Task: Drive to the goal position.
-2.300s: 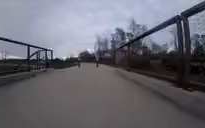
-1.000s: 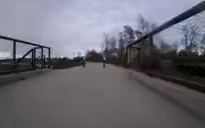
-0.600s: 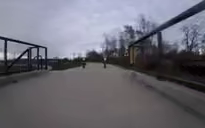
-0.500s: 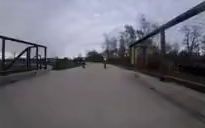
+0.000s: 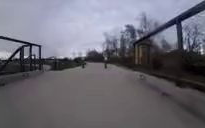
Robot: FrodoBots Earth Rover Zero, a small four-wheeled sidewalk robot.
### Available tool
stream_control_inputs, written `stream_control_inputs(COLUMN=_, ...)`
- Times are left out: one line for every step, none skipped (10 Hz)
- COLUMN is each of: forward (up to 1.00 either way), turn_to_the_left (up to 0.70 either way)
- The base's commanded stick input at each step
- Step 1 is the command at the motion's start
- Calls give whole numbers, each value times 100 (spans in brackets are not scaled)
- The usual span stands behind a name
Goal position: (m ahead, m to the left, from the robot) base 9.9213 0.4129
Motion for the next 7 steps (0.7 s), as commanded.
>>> stream_control_inputs(forward=100, turn_to_the_left=0)
stream_control_inputs(forward=100, turn_to_the_left=0)
stream_control_inputs(forward=100, turn_to_the_left=0)
stream_control_inputs(forward=100, turn_to_the_left=0)
stream_control_inputs(forward=100, turn_to_the_left=0)
stream_control_inputs(forward=100, turn_to_the_left=0)
stream_control_inputs(forward=100, turn_to_the_left=0)
